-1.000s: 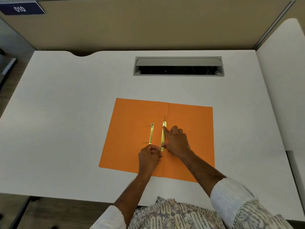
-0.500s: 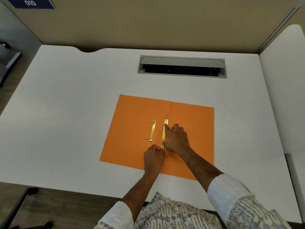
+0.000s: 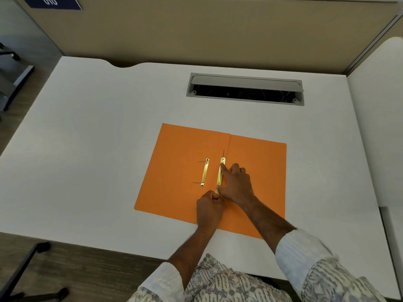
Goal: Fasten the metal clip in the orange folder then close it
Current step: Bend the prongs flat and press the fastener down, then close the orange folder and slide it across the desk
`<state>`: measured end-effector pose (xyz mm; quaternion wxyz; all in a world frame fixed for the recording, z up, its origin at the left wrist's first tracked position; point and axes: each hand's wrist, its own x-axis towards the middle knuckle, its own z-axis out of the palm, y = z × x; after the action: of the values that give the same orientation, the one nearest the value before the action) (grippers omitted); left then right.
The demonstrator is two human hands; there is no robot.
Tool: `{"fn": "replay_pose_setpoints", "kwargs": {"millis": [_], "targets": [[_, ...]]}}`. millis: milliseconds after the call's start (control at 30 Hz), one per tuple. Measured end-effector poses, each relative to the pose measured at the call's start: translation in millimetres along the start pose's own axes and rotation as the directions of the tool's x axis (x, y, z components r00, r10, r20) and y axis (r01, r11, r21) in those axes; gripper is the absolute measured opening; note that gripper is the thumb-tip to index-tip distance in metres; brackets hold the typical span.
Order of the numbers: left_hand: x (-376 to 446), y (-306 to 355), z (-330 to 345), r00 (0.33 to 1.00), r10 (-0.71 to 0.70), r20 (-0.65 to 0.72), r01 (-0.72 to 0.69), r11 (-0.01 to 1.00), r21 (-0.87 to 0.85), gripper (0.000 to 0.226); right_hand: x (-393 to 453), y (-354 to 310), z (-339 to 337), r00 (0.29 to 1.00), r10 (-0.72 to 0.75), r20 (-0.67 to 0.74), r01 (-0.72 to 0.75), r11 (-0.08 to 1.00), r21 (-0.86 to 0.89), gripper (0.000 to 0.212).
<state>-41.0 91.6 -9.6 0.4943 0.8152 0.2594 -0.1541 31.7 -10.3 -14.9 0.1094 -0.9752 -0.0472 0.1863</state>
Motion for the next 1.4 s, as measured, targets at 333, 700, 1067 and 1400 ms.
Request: {"fn": "replay_pose_setpoints", "kwargs": {"millis": [333,700,1067,1400], "targets": [[2.0,0.4,-3.5,0.997,-0.036,-0.067,0.040,0.998,0.049,0.011,-0.7,1.8,1.5,1.000,-0.019,-0.012,0.020,1.000,0.001,0.079],[6.7,-18.8,-24.4,0.999,-0.007,-0.039,0.010,0.996,0.087,0.020,-7.3,6.3,5.1,0.994,-0.100,-0.033,0.097,0.992,-0.082,0.069],[17.2,-82.5,-145.7,0.875,0.035,-0.482,0.136,0.939,0.316,0.034,-68.5,19.1,38.2,0.954,-0.276,0.119,0.290,0.950,-0.115,0.098],[43.3,-91.0,-190.5,0.872,-0.209,-0.443,0.277,0.956,0.093,0.060,-58.3,3.4,46.8,0.941,-0.288,0.180,0.319,0.931,-0.177,0.106]]}}
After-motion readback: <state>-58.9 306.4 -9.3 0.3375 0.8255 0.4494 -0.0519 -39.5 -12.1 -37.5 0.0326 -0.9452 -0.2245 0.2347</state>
